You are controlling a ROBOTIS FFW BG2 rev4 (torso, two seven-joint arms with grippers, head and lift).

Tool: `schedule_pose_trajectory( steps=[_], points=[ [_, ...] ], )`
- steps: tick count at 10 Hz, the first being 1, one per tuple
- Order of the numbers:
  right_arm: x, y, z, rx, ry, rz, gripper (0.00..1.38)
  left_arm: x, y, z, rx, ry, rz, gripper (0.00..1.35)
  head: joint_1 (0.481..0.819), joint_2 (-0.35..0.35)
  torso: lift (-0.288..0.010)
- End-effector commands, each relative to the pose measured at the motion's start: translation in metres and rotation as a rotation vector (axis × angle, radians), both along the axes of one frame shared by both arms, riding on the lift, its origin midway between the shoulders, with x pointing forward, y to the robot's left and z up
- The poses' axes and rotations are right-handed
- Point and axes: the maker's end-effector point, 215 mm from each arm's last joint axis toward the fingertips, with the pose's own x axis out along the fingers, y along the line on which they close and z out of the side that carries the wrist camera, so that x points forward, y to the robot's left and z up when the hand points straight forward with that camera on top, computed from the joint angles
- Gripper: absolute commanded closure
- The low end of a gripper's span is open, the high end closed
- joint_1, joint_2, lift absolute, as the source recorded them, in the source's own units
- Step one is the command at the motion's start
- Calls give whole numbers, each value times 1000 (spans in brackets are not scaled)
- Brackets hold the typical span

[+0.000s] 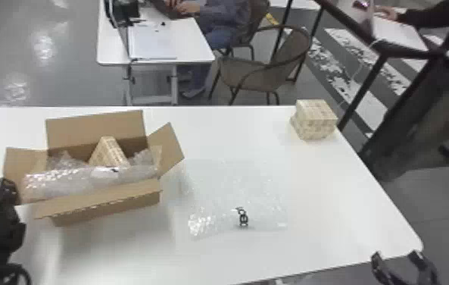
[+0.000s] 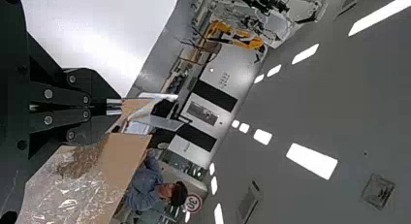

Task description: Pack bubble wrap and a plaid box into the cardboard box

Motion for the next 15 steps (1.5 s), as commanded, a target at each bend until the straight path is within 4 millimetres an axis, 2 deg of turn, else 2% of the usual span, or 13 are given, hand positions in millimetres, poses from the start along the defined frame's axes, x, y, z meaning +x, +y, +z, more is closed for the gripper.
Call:
schedule_pose_trajectory(
  steps=[1,3,4,5,6,7,10,11,12,13,14,15],
  points=[
    [3,0,0,18,-11,-7,305,-16,42,-7,53,23,87,1208,695,-172,-110],
    [10,4,1,26,-22,11,305,-42,110,-5,100,36,235,1207,695,-114,-110],
    [14,4,3,33,-28,14,305,-53,144,4,143,37,296,1207,695,-59,-110],
    [18,7,2,42,-27,25,305,-64,169,12,182,36,362,1207,695,-2,-110],
    [20,9,1,46,-26,31,305,-74,185,16,193,40,437,1207,695,47,-110],
    [21,10,0,53,-24,33,305,-77,193,16,204,54,482,1207,695,93,-110],
    [27,14,-2,64,-23,46,305,-88,219,12,235,85,589,1208,695,139,-110],
    [29,17,-5,72,-19,51,305,-91,221,7,228,93,608,1204,695,155,-110],
    [30,19,-7,79,-16,56,305,-92,221,8,224,81,613,1036,695,169,-110],
    [30,20,-8,83,-12,57,305,-89,214,9,206,63,606,647,695,173,-110],
    [30,21,-9,86,-11,60,305,-87,196,7,173,40,579,288,695,172,-110],
    [31,23,-8,86,-13,63,305,-86,171,13,158,-3,543,73,695,160,-110]
  ],
)
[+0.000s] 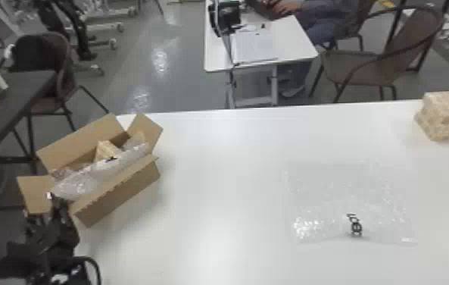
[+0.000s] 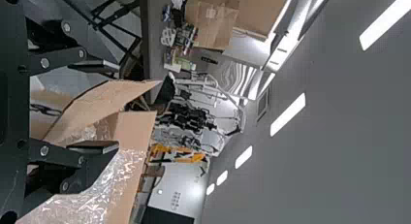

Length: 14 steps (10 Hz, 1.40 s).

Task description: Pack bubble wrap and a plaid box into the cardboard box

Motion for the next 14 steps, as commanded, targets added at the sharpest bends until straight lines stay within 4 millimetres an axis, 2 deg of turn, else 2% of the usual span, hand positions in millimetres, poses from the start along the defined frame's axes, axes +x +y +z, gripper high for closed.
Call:
schedule_pose_trajectory(
  steps=[1,3,5,6,7,8,9,11,12,14],
  points=[
    [4,4,3,2,-8,7,305,-4,-39,17,16,-62,-61,102,695,132,-110],
    [7,12,5,7,-13,22,305,-20,-69,41,91,-63,-123,144,695,78,-110],
    [8,18,1,24,-8,32,305,-24,-95,48,129,-57,-176,148,695,36,-110],
    [10,20,4,20,-12,37,305,-29,-113,59,171,-61,-218,142,695,20,-110],
    [10,20,8,12,-16,41,305,-31,-141,58,190,-55,-273,142,695,-1,-110],
    [10,23,12,-9,-16,52,305,-27,-171,47,182,-32,-334,142,695,-18,-110],
    [13,32,19,-40,-23,78,305,-21,-197,30,209,30,-432,139,695,-64,-110],
    [15,63,30,-106,-23,141,305,-21,-239,-8,232,143,-616,139,695,-135,-110],
    [16,82,32,-113,-29,170,305,-27,-253,-22,245,186,-670,144,695,-148,-110],
    [18,117,37,-165,-33,221,305,-38,-252,-34,320,244,-721,145,695,-134,-110]
  ],
)
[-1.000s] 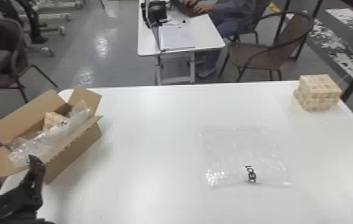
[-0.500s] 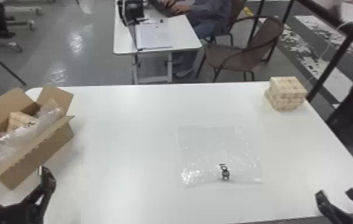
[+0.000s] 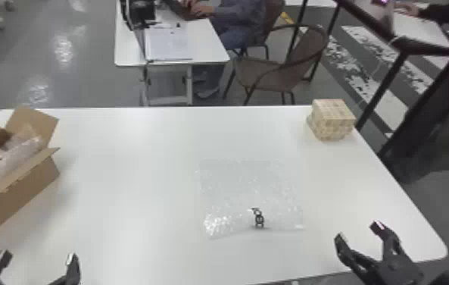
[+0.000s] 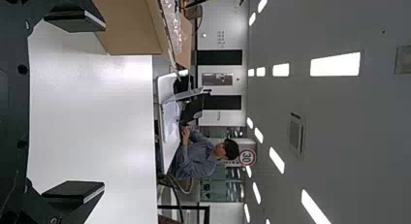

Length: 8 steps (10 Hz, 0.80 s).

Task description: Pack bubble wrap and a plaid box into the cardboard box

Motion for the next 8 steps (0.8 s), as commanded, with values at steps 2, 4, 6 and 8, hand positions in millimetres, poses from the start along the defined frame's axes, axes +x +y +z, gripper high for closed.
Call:
schedule_pose_trajectory(
  steps=[2,4,6,8],
  points=[
    [-3,26,4,-38,-21,-3,305,-14,13,-17,50,49,-6,150,695,-91,-110],
    [-5,44,-5,-21,-5,26,305,-14,26,-19,93,67,-47,153,695,-54,-110],
    [-5,48,-10,-4,1,28,305,-15,34,-19,102,70,-40,160,695,3,-110],
    [-5,49,-13,10,6,26,305,-15,33,-19,99,70,-42,159,695,21,-110]
  ],
)
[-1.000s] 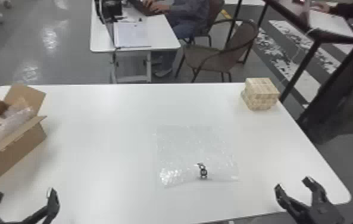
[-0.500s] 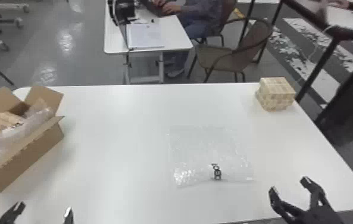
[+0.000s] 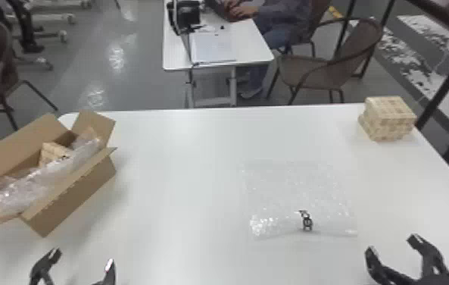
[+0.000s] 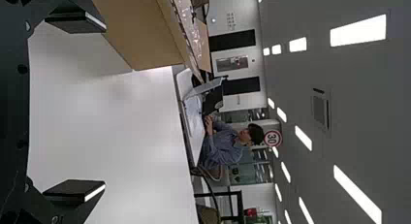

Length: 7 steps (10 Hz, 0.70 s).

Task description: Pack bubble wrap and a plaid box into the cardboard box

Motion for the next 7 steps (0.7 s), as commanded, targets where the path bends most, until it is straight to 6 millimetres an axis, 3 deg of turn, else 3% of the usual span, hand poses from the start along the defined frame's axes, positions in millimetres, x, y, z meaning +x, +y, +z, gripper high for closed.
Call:
schedule_pose_trajectory(
  steps=[1,7],
  points=[
    [1,1,-3,16,3,-3,305,1,-1,0,-5,-2,0,159,695,22,-110],
    [2,0,0,28,-4,-8,305,4,-3,2,-8,-7,-6,159,695,15,-110]
  ],
)
